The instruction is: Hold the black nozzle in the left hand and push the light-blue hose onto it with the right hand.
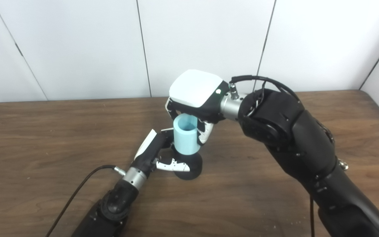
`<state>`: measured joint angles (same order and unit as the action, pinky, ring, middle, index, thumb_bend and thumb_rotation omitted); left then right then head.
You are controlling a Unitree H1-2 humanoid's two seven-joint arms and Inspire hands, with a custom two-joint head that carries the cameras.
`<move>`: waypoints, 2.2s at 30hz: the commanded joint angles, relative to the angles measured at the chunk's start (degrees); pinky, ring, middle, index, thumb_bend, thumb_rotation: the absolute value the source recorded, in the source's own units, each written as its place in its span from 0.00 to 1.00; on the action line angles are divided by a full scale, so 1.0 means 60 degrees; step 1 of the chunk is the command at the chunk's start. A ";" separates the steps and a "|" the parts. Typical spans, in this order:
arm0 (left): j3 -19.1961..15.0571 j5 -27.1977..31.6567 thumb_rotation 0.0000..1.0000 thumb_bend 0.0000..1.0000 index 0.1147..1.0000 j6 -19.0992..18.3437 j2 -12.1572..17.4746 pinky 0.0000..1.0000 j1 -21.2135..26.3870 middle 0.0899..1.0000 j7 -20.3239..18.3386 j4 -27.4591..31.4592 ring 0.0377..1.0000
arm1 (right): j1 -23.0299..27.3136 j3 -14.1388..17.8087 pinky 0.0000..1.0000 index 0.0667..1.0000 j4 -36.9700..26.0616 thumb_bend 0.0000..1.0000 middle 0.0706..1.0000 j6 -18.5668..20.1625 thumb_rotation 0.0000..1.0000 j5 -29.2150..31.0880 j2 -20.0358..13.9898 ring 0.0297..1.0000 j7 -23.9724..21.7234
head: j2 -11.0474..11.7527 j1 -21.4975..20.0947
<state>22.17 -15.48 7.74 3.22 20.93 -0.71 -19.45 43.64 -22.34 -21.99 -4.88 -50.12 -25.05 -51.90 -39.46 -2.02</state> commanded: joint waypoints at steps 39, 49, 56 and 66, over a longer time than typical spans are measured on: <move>0.0398 -0.0467 0.00 0.52 0.44 -0.1113 0.0297 0.36 -0.1253 0.39 -0.0669 -0.0846 0.40 | -0.0065 0.0462 0.59 0.68 0.0268 1.00 0.71 -0.1163 0.55 0.0687 0.0003 0.67 0.1727 | -0.0054 -0.0027; 0.0397 -0.0439 0.00 0.52 0.44 -0.1147 0.0324 0.37 -0.1284 0.39 -0.0708 -0.0804 0.41 | -0.0086 0.0568 0.68 0.73 0.0335 1.00 0.75 -0.1608 0.63 0.0872 -0.0091 0.75 0.2223 | -0.0045 -0.0022; 0.0388 -0.0400 0.00 0.52 0.44 -0.1199 0.0306 0.38 -0.1315 0.40 -0.0731 -0.0752 0.42 | -0.0230 0.0765 0.71 0.74 0.0367 1.00 0.76 -0.2078 0.62 0.0744 -0.0125 0.78 0.2832 | -0.0061 -0.0006; 0.0390 -0.0407 0.00 0.52 0.44 -0.1253 0.0288 0.39 -0.1311 0.40 -0.0733 -0.0740 0.42 | -0.1029 0.1481 0.81 0.82 0.0520 1.00 0.83 -0.2530 0.61 0.1314 -0.0125 0.86 0.4009 | -0.0078 0.0034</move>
<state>22.13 -15.48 7.54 3.31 20.69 -0.79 -18.97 36.33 -15.43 -18.96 -19.54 -44.00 -25.10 -31.16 -39.90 -1.76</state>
